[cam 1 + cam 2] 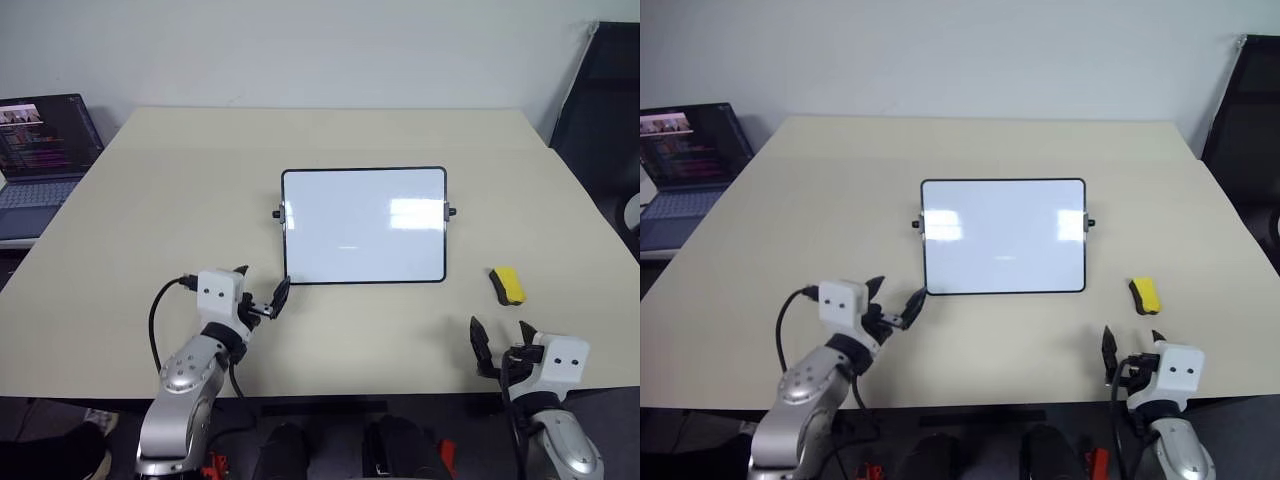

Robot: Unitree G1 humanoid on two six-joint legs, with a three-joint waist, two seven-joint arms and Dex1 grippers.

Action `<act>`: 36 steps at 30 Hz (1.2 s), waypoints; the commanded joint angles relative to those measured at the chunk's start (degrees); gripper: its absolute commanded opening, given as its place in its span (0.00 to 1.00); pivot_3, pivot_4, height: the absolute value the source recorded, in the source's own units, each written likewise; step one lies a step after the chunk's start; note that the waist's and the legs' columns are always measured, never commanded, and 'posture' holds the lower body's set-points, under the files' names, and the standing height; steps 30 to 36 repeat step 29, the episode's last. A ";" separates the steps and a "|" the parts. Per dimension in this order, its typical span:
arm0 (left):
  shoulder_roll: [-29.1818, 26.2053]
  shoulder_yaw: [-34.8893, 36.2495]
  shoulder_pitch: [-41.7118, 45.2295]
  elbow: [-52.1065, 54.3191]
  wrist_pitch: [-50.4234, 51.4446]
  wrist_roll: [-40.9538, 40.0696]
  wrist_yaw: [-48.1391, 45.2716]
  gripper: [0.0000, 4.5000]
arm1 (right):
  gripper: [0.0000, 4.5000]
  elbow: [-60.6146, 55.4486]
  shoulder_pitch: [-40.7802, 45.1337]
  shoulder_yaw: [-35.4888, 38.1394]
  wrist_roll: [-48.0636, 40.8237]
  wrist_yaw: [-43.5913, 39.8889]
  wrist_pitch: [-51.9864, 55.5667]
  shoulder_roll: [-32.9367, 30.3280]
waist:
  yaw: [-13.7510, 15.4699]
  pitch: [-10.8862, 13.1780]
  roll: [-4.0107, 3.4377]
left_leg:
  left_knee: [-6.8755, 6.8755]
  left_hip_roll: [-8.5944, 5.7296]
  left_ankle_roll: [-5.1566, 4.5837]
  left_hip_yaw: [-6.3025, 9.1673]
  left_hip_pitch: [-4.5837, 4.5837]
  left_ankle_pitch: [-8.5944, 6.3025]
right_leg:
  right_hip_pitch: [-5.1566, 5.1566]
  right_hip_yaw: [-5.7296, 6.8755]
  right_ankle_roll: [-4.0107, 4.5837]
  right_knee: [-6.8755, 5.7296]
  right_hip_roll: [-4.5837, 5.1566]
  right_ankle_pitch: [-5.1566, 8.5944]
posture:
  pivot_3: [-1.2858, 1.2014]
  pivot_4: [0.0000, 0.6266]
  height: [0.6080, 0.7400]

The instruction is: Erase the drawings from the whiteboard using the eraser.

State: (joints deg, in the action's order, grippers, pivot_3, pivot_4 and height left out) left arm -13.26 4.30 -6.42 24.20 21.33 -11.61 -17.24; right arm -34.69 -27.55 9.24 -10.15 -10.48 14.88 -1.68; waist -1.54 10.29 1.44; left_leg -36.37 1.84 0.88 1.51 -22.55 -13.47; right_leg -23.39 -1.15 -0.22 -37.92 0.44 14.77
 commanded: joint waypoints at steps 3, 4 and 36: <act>0.77 -2.06 -0.38 4.34 0.84 0.04 1.40 1.00 | 0.99 -2.19 0.54 -1.77 0.37 2.01 -0.79 0.23 | 0.06 -0.01 0.03 | -0.01 -0.03 0.00 0.03 0.00 0.00 | 0.01 0.04 0.00 0.00 0.04 0.00 | 0.52 0.24 1.00; 0.76 -2.22 -0.28 4.05 0.74 0.02 1.38 1.00 | 0.99 -2.36 0.49 -1.99 0.25 2.25 -0.56 0.19 | 0.06 -0.01 0.03 | -0.01 -0.04 0.00 0.04 0.00 0.00 | 0.01 0.04 0.00 0.00 0.05 0.00 | 0.52 0.24 1.00; -1.26 -1.12 -0.42 4.56 0.98 -1.93 -0.34 1.00 | 0.99 9.96 -5.74 5.16 -7.57 -4.89 -12.71 -2.19 | 0.05 -0.02 0.03 | 0.02 -0.03 0.01 0.04 -0.08 -0.01 | -0.03 0.09 0.03 0.08 0.05 0.04 | 0.52 0.24 1.00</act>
